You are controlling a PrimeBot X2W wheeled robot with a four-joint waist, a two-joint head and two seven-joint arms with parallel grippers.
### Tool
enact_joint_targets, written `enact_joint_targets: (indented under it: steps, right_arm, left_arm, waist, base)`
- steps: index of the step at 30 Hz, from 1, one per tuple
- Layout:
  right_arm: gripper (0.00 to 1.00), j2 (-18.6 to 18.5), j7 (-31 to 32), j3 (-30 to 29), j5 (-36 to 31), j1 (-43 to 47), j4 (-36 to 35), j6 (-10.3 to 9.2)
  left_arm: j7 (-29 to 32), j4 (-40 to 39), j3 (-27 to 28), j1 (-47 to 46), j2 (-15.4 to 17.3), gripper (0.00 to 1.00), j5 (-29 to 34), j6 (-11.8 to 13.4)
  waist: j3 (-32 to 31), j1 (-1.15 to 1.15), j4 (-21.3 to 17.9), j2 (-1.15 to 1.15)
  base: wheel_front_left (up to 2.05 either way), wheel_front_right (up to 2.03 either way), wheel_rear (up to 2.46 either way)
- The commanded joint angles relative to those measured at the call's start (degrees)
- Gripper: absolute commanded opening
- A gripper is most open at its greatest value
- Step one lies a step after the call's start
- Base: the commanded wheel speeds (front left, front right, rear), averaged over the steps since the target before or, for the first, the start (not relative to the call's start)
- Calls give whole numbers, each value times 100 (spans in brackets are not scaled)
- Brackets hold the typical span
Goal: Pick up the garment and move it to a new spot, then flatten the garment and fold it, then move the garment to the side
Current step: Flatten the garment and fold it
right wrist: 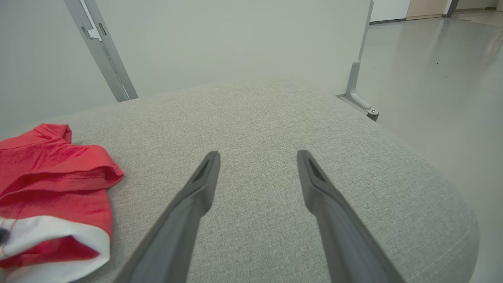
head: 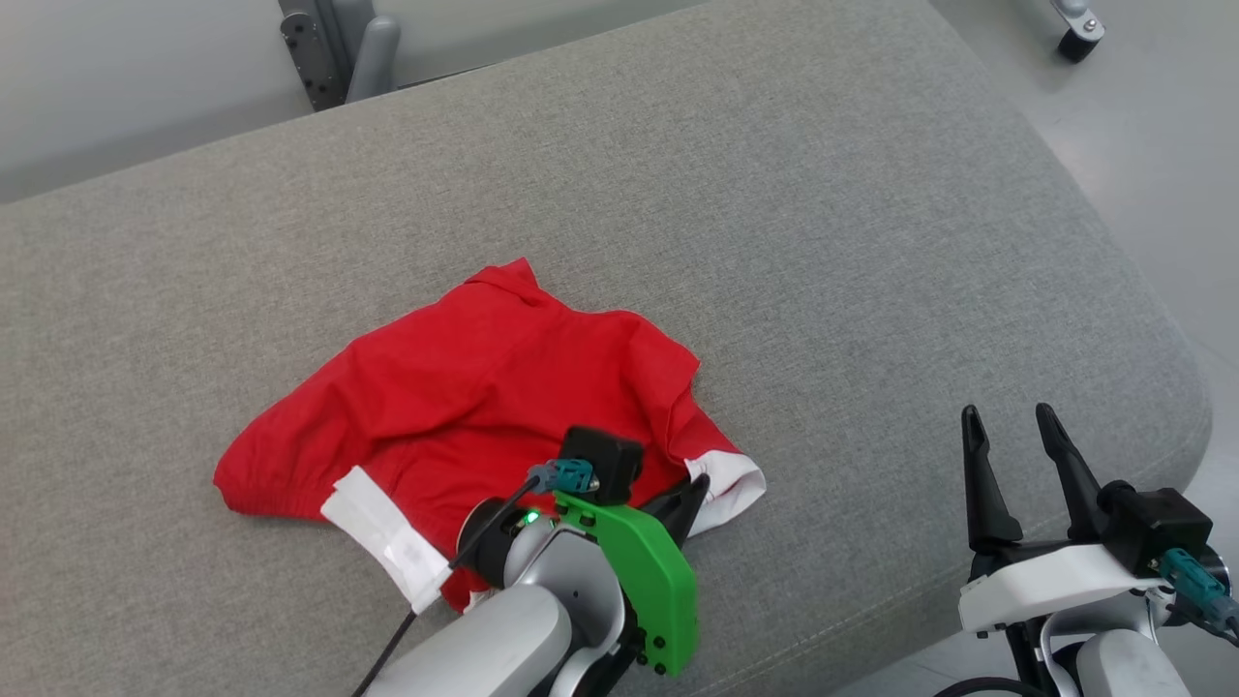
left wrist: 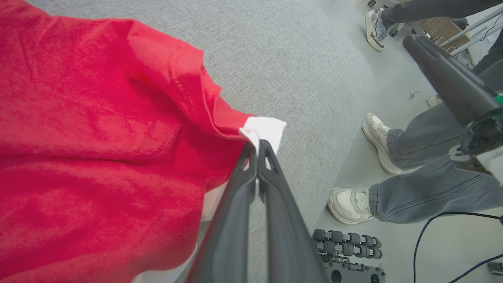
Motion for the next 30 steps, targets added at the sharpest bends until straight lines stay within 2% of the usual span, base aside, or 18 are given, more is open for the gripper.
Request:
enact_joint_targets:
  steps: [1, 7, 14, 15, 17, 22, 30]
  right_arm:
    - [100, -8, -18, 8, 31, -43, 11, -2]
    - [100, -9, -17, 124, 160, -170, 27, -3]
    - [100, -9, -17, 203, 349, -177, 119, -2]
    - [100, -8, -17, 204, 373, -156, 128, -2]
    - [100, -6, -18, 214, 422, -126, 141, -2]
    - [100, -6, -17, 210, 465, -98, 144, -2]
    - [100, -8, -18, 40, 184, -105, -47, -2]
  left_arm:
    - [53, -61, -4, -176, -24, 0, 53, -13]
    - [407, 152, -99, -794, -275, 0, 175, -86]
    - [466, 1102, -247, -1386, -672, 0, 284, -261]
    - [412, 1234, -231, -1430, -707, 29, 262, -272]
    - [240, 1449, -193, -1464, -770, 100, 176, -344]
    - [-385, 1561, 112, -1237, -818, 100, -512, -687]
    - [-1480, 1492, -18, -1389, -808, 100, -346, -592]
  waist:
    - [15, 0, -47, 0]
    - [150, 0, -316, 0]
    - [272, 0, -762, 0]
    - [277, 0, -808, 0]
    - [286, 0, -877, 0]
    - [279, 0, -925, 0]
    - [167, 0, -493, 0]
  base:
    - [0, 0, 0]
    - [0, 0, 0]
    - [0, 0, 0]
    - [0, 0, 0]
    - [0, 0, 0]
    - [0, 0, 0]
    - [0, 0, 0]
